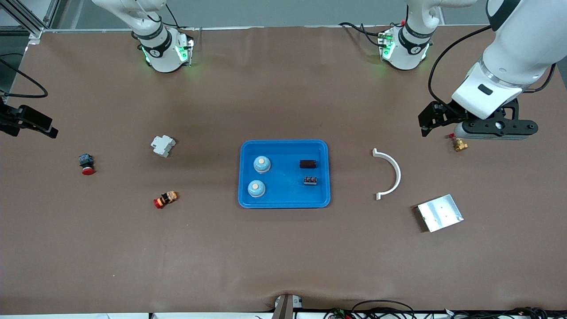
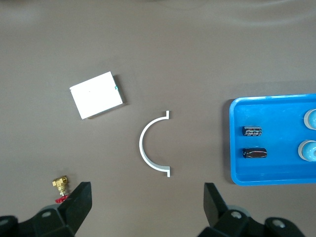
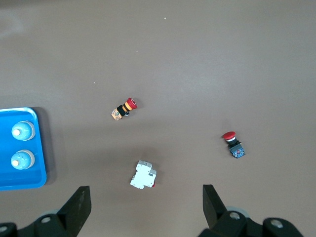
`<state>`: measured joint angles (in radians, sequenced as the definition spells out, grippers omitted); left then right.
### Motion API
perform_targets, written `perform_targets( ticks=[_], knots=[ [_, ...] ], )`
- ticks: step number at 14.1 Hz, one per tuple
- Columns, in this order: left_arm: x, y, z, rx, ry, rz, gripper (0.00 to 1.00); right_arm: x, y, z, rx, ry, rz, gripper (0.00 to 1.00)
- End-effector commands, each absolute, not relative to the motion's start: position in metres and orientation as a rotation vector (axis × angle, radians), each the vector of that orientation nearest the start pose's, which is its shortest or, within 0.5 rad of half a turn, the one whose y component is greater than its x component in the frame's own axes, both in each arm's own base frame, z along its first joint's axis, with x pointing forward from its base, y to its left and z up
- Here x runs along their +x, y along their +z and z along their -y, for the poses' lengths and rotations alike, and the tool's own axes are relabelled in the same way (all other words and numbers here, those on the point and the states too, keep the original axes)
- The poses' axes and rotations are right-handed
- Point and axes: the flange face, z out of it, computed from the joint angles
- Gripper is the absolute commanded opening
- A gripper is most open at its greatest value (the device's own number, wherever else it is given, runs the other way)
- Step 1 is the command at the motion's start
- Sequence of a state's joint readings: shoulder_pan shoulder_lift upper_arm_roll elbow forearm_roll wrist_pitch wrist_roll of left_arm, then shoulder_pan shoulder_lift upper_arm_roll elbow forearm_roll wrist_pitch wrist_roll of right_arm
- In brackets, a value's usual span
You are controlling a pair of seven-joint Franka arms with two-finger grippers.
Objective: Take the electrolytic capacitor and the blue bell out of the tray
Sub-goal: 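Move the right gripper and the left gripper toward the blue tray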
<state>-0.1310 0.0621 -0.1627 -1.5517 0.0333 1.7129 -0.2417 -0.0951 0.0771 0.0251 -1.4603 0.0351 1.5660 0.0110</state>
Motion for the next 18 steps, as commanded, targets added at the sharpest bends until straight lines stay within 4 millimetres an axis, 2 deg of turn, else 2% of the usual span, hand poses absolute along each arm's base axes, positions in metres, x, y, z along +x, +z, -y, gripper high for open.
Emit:
perform_targets(
  ticks=[1,4,8,9,10,11,12,15,18],
  knots=[
    [0.564,0.613,0.167,-3.145,-0.164,-0.066,1.00,0.576,0.633,0.038,-3.089,-0.038,-0.117,1.00],
    [0.564,0.609,0.167,-3.139,-0.153,-0.085,1.00,0.575,0.632,0.036,-3.089,-0.029,-0.112,1.00],
    [0.565,0.586,0.171,-3.138,-0.081,-0.067,1.00,0.577,0.626,0.028,-3.083,-0.017,-0.093,1.00],
    [0.565,0.585,0.171,-3.154,-0.062,0.017,1.00,0.578,0.620,0.024,-3.063,-0.005,-0.089,1.00],
    [0.564,0.584,0.169,-3.176,-0.031,0.232,1.00,0.580,0.614,0.011,-3.014,0.004,-0.076,1.00],
    [0.564,0.582,0.172,-3.175,-0.001,0.458,1.00,0.588,0.599,-0.004,-3.001,0.016,-0.052,1.00],
    [0.564,0.576,0.177,-3.148,0.024,0.590,1.00,0.593,0.583,-0.014,-2.997,0.025,-0.041,1.00],
    [0.562,0.565,0.195,-3.132,0.070,0.670,1.00,0.612,0.529,-0.057,-2.998,0.040,0.015,1.00],
    [0.557,0.551,0.211,-3.039,0.121,0.945,1.00,0.619,0.481,-0.121,-3.018,0.142,-0.032,1.00]
  ],
)
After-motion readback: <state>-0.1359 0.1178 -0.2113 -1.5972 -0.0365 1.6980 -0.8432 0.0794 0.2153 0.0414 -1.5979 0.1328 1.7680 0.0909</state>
